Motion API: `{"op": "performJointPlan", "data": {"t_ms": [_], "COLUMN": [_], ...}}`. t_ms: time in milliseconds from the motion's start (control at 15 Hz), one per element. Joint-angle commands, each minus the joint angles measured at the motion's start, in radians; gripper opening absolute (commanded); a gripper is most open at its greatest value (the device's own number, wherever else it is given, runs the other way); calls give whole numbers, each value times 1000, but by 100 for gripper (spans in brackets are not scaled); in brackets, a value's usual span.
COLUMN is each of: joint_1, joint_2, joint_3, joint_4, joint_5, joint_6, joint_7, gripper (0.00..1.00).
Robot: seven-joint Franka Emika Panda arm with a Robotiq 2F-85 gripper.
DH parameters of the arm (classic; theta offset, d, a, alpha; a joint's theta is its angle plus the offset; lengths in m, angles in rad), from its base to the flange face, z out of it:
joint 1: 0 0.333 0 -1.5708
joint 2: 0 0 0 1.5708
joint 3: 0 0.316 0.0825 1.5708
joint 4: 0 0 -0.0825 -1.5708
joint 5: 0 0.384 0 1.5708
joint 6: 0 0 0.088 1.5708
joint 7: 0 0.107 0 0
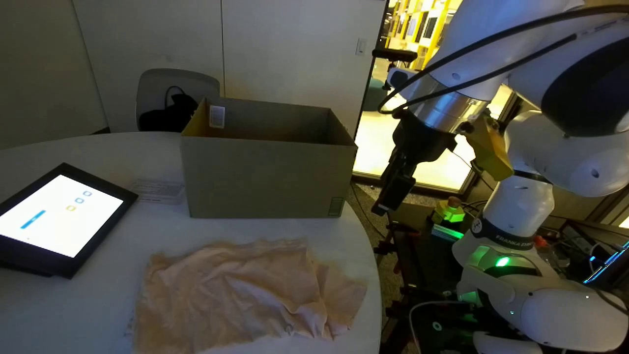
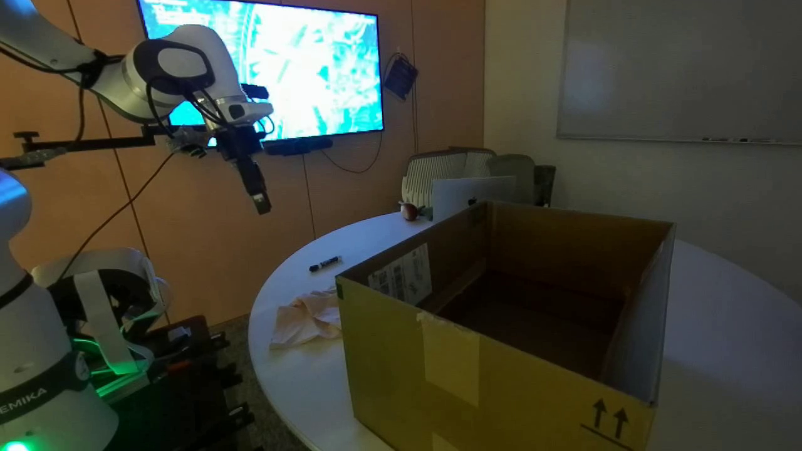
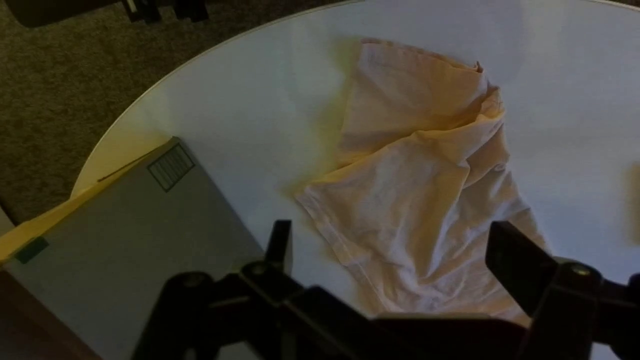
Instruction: Put the black marker on the peach towel, fold the towel once and place it inside the brown box
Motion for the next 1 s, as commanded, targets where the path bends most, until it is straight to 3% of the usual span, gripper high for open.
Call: {"op": "performJointPlan", "data": {"t_ms": [0, 133, 333, 600, 867, 933], "joint_1": [1, -16, -103, -138, -68, 98], "joint_2": [149, 274, 438, 678, 919, 953], "joint_3": [9, 39, 143, 195, 157, 1], "joint_4": [62, 109, 187, 341, 536, 583], "joint_5": [-95, -173, -276, -471, -626, -584], "joint_6": [65, 142, 258, 288, 266, 283], "joint_7": [34, 58, 90, 145, 174, 131], "gripper": [100, 100, 100, 100, 100, 100]}}
